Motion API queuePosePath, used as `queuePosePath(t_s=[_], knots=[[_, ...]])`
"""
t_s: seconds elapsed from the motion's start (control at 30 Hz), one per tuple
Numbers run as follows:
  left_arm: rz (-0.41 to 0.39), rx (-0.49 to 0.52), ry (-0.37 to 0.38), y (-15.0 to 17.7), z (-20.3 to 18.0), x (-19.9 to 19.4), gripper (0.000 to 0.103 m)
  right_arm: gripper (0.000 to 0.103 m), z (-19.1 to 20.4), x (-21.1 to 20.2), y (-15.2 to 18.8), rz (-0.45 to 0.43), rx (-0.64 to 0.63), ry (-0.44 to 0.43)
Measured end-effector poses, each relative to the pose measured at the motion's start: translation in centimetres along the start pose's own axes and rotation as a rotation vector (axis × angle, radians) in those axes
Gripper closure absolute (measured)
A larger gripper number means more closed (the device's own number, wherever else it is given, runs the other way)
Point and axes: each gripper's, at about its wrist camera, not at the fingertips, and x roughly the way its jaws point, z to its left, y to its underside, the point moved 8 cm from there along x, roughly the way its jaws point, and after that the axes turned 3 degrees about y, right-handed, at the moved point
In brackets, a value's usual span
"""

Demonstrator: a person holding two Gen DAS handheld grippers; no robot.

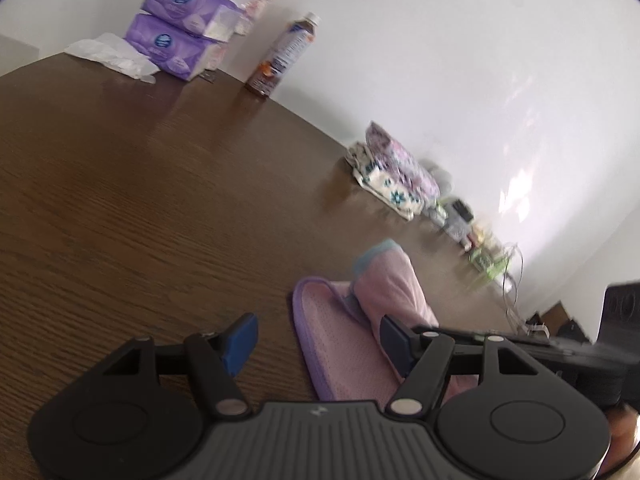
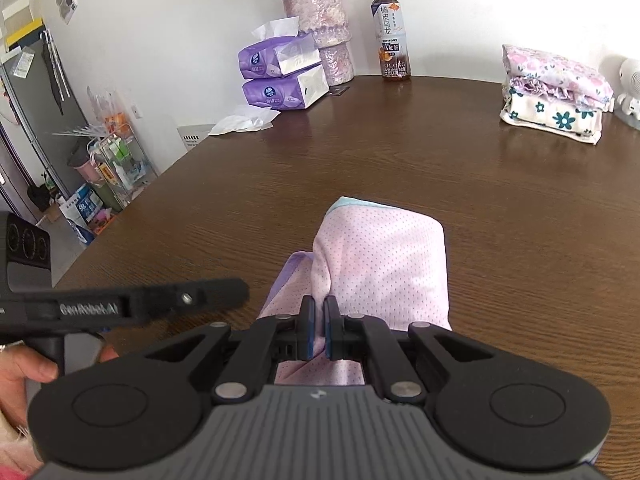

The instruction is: Fold clothes

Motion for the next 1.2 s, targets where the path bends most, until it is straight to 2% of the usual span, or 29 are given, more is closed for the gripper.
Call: queuePosePath(t_s=[0.2,0.33,0.43,0.53,0.63,0.77,0.83,0.93,1.03,1.2], knots=[[0.001,0.011,-0.008,0.3,-0.2,0.4,0.038,0.097,0.6,0.9,0.8,0.020,0.007,-0.023],[-0.008,-0.002,-0.015,0.2,0.1,0.1,0.037,0.075,1.2,0.8,1.4,0.028,0.031,-0.104],[-0.017,-0.005,-0.011,0.0,0.1,-0.2,0.038,0.074,0.3,-1.5,0.7,-0.068,0.068,-0.114],[-0.008,0.011,0.010,0.1,-0.6,0.1,0.038,0.071,-2.2,-3.2,0.4,-0.141,0.120,-0.044],[0.014,0.026,0.043,0.4,-1.9,0.8,0.038,0.071,-4.6,-3.2,1.3,-0.146,0.172,0.037],[0.046,0.031,0.070,1.1,-3.4,1.8,0.038,0.071,-5.4,-2.3,2.7,-0.124,0.245,-0.010],[0.058,0.029,0.072,1.4,-3.8,2.1,0.038,0.071,-5.0,-2.2,3.0,-0.131,0.224,-0.019],[0.060,0.013,0.062,1.5,-3.8,2.2,0.038,0.070,-4.6,-2.3,2.7,-0.161,0.201,-0.044],[0.055,0.000,0.052,1.4,-3.5,2.0,0.038,0.070,-6.0,-2.4,2.4,-0.174,0.273,-0.067],[0.039,-0.017,0.023,1.1,-3.0,2.0,0.038,0.070,-6.7,-1.1,2.2,-0.129,0.325,-0.112]])
